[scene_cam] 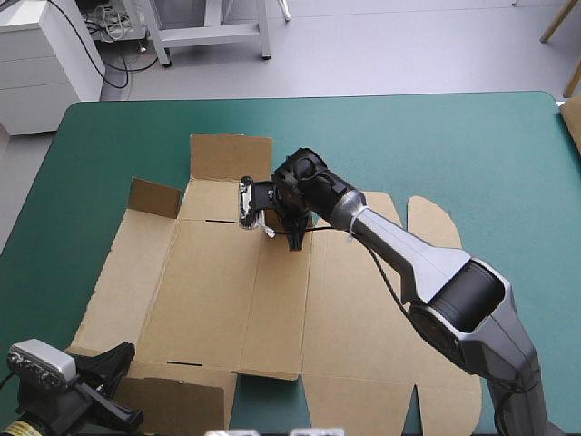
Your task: Fold the box
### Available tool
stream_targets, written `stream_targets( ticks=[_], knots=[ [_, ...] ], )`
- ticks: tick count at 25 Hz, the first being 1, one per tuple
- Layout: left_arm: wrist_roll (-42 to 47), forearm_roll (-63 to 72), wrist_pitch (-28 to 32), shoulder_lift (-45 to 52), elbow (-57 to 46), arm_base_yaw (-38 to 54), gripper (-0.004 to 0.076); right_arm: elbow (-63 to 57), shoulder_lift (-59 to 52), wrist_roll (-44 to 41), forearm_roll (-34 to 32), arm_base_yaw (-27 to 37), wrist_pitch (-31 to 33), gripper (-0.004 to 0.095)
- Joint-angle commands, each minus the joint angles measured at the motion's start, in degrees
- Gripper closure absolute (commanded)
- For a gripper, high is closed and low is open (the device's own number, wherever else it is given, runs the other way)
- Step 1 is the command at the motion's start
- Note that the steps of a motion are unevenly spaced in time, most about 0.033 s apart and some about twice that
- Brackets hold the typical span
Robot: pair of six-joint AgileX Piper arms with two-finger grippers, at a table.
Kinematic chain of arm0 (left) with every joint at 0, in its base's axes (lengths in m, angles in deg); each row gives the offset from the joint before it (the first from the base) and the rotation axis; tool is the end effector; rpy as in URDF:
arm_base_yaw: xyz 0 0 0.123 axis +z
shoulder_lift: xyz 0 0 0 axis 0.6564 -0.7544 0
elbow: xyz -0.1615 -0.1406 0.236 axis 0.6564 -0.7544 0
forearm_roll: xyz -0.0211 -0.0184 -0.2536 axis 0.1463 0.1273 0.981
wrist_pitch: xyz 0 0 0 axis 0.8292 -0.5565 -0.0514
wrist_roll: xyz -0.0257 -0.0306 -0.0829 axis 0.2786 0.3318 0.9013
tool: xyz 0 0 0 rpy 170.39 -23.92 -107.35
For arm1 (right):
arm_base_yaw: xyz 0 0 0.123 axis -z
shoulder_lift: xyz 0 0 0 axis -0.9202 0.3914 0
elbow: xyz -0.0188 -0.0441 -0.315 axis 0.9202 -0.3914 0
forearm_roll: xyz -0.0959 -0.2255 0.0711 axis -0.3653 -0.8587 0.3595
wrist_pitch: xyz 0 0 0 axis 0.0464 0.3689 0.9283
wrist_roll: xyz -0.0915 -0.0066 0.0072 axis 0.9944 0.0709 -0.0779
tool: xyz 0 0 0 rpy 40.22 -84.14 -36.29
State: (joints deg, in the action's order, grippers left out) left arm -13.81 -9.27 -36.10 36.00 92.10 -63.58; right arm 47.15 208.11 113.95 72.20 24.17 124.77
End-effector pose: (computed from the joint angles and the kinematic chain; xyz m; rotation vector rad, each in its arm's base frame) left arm -0.0133 -0.0028 0.2855 0.3785 1.9676 -0.3794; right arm 0.3683 0.3181 0.3102 -1.9774 1.8072 -0.3123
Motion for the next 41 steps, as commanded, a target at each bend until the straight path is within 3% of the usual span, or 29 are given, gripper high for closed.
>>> stream_targets(
  ticks=[1,5,7,9,11,12,16,23,32,41],
  knots=[
    [0.0,0.81,4.44,-0.86,1.8,-0.35,0.0731,7.15,-3.49,-2.36,-0.38,0.05,3.22,0.0552],
    [0.0,0.81,4.44,-0.86,1.8,-0.35,0.0731,15.5,-7.14,-15.79,0.04,0.01,5.38,0.0525],
    [0.0,0.81,4.44,-0.86,1.8,-0.35,0.0731,14.66,-11.86,-21.24,0.04,0.01,5.49,0.0588],
    [0.0,0.81,4.44,-0.86,1.8,-0.35,0.0731,12.54,-16.0,-24.4,-0.15,0.01,5.49,0.0698],
    [0.0,0.81,4.44,-0.86,1.8,-0.35,0.0731,7.07,-23.44,-28.86,-0.7,0.01,5.49,0.0891],
    [0.0,0.81,4.44,-0.86,1.8,-0.35,0.0731,2.33,-27.77,-32.37,-1.09,0.01,5.39,0.0923],
    [0.0,0.81,4.44,-0.86,1.8,-0.35,0.0731,-14.89,-43.94,-42.35,-2.79,0.01,4.97,0.0924],
    [0.0,0.81,4.44,-0.86,1.8,-0.35,0.0731,-38.08,-62.07,-48.79,-3.61,0.01,0.95,0.0924],
    [0.0,0.81,4.44,-0.86,1.8,-0.35,0.0731,-64.98,-77.65,-52.27,2.27,0.01,-9.59,0.0924],
    [0.0,0.81,4.44,-0.86,1.8,-0.35,0.073,-81.34,-89.98,-55.15,4.69,0.01,-21.08,0.0924]
  ],
)
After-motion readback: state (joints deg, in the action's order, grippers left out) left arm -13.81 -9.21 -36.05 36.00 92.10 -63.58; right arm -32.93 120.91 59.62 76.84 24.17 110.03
